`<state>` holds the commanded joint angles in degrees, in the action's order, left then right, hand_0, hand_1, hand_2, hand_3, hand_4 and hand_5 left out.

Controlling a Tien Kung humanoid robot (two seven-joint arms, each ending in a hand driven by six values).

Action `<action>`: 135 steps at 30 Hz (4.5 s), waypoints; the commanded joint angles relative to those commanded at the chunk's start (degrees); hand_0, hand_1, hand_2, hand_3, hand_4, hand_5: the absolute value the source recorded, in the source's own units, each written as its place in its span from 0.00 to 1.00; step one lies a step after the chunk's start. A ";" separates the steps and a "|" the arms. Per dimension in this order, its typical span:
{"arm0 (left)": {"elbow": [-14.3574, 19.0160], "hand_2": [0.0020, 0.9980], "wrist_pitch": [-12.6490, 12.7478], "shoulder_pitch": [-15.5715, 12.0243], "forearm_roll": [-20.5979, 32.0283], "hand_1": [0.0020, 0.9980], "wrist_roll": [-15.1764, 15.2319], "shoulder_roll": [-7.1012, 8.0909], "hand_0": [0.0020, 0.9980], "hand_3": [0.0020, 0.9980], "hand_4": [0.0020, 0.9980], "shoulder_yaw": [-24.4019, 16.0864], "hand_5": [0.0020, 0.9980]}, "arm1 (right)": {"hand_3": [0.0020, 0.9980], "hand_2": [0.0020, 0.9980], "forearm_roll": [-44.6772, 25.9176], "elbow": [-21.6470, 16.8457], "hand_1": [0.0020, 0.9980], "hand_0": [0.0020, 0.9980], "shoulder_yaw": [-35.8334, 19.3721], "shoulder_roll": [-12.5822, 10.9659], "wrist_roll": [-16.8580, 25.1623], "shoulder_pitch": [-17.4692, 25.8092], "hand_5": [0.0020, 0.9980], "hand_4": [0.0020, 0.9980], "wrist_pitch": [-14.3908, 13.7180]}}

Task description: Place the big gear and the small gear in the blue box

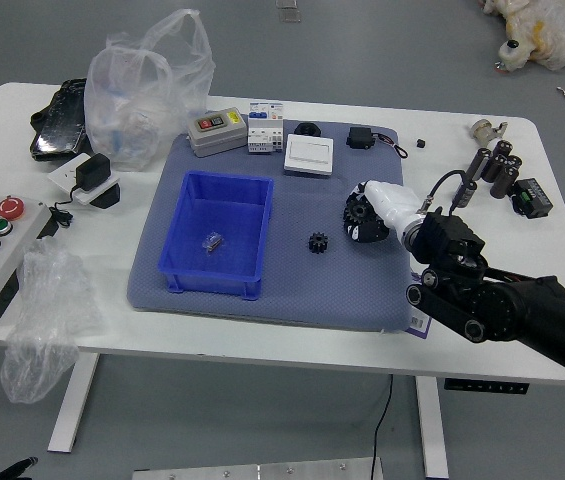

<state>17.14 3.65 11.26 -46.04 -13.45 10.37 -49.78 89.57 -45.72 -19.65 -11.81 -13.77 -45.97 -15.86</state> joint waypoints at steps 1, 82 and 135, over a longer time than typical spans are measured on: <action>0.00 0.48 0.01 0.00 0.03 0.40 0.02 0.00 0.65 0.72 0.74 0.02 0.65 | 0.57 0.44 -0.06 0.04 0.41 0.28 0.08 -0.01 0.00 0.00 0.01 0.41 0.13; -0.03 0.49 0.23 -0.42 1.15 0.42 0.79 -0.08 0.65 0.72 0.69 0.60 0.73 | 0.54 0.37 5.50 -13.17 0.34 0.27 -0.13 0.39 -1.34 -2.95 0.22 0.45 -0.21; -0.09 0.50 0.44 -0.46 1.10 0.43 1.13 -0.15 0.65 0.72 0.70 0.43 0.73 | 0.84 0.84 10.33 -23.90 0.67 0.44 -6.38 -4.43 -5.73 4.95 0.19 0.66 4.46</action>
<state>17.05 4.09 10.79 -44.94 -12.32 10.22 -49.35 99.91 -69.63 -26.03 -16.24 -19.50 -41.02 -11.41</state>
